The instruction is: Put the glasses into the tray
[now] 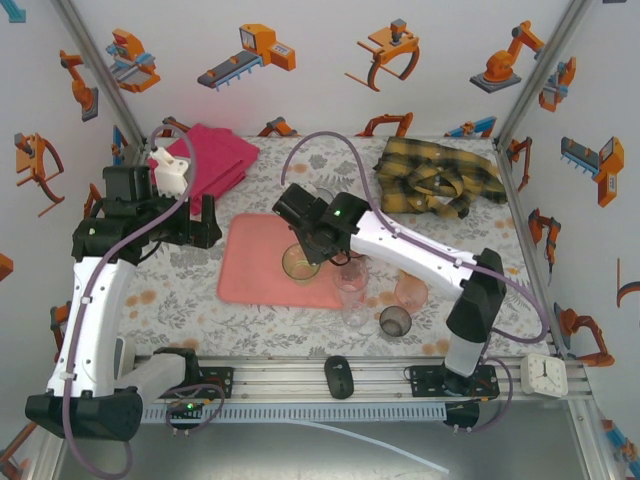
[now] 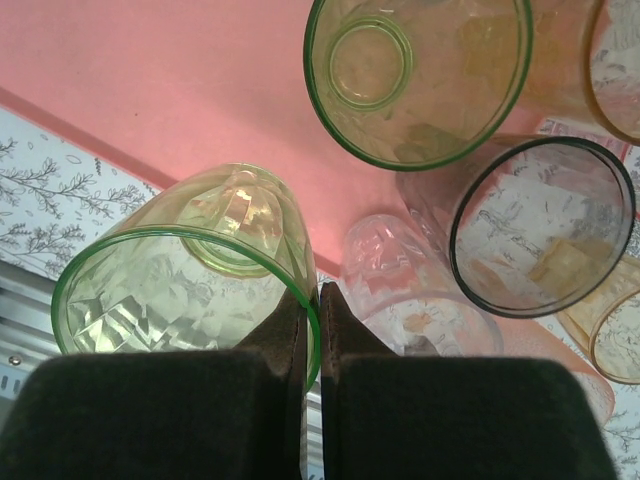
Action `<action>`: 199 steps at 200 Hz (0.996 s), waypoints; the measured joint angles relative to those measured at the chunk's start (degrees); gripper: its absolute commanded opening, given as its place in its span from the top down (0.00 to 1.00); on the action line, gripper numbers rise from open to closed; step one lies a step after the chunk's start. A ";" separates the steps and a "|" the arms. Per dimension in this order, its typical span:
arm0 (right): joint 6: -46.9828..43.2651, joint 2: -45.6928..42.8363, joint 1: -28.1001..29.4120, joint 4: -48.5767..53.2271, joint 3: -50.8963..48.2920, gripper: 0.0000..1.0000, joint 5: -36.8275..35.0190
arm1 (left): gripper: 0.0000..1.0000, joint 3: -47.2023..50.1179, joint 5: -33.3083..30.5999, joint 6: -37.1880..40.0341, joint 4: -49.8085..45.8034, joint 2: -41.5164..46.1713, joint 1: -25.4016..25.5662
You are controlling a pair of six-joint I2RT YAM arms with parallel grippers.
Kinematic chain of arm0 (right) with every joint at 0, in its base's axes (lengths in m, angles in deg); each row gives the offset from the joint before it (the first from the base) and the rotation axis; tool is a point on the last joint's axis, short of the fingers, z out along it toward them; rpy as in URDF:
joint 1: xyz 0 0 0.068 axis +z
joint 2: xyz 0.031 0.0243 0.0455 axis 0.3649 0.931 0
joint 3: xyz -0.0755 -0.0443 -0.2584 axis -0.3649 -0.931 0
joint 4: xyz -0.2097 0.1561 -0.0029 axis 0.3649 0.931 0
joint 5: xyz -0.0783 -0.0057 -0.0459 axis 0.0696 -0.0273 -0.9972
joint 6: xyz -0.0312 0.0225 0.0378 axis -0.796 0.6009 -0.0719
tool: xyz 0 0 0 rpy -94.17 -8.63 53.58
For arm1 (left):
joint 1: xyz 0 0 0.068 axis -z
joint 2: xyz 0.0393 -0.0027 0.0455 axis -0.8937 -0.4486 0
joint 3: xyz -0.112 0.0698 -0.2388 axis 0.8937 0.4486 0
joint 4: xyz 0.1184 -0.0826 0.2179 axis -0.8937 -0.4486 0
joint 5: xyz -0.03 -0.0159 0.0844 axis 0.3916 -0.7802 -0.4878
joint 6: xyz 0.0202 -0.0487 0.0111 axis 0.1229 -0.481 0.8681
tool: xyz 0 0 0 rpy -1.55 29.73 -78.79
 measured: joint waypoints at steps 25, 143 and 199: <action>-0.02 1.49 0.00 -0.57 0.00 0.97 0.00 | 0.05 0.31 0.42 0.00 0.00 0.00 -0.07; 0.22 2.27 -0.26 -2.97 -5.57 0.97 -1.03 | 0.05 2.03 1.53 -0.04 0.07 0.15 -0.79; 0.42 2.34 -1.40 -4.59 -7.52 0.97 -1.03 | 0.05 2.21 1.75 -0.04 0.17 0.13 -0.85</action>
